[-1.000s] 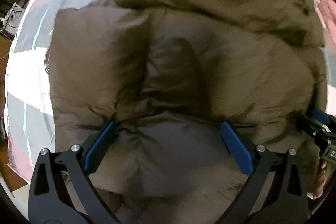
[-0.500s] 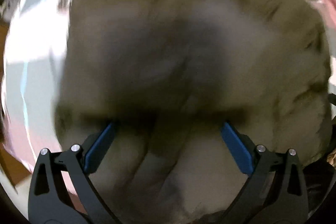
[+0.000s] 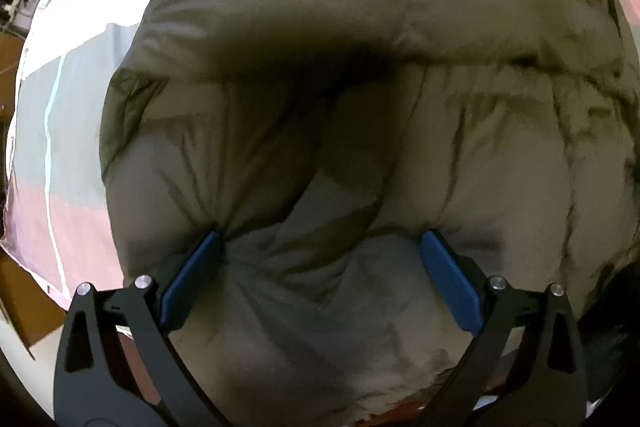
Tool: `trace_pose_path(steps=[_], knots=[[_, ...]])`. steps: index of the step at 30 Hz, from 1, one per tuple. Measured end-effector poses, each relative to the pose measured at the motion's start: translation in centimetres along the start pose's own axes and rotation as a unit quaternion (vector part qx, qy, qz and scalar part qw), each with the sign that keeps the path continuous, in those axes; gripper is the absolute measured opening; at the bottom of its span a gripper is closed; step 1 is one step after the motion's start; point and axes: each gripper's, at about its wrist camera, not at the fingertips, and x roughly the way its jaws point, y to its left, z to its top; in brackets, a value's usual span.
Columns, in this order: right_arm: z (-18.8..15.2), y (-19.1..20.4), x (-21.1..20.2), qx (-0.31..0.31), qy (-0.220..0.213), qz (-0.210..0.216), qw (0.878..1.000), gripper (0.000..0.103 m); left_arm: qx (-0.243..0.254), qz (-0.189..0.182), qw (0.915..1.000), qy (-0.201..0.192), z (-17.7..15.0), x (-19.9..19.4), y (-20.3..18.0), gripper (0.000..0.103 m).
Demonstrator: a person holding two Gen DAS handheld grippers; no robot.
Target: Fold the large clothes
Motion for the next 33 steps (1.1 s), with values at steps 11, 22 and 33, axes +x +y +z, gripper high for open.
trace_pose_path(steps=[11, 22, 33], knots=[[-0.8, -0.9, -4.3, 0.032, -0.056, 0.065, 0.996, 0.101, -0.044, -0.025, 0.9964, -0.067, -0.7, -5.2, -1.8, 0.101], [14.2, 7.3, -7.2, 0.112, -0.101, 0.336, 0.93, 0.101, -0.186, -0.205, 0.9608, 0.019, 3.6, -5.8, 1.8, 0.101], [22.4, 13.6, 2.1, 0.172, -0.093, 0.356, 0.914, 0.016, -0.194, -0.182, 0.963, 0.042, 6.6, -3.2, 0.8, 0.101]])
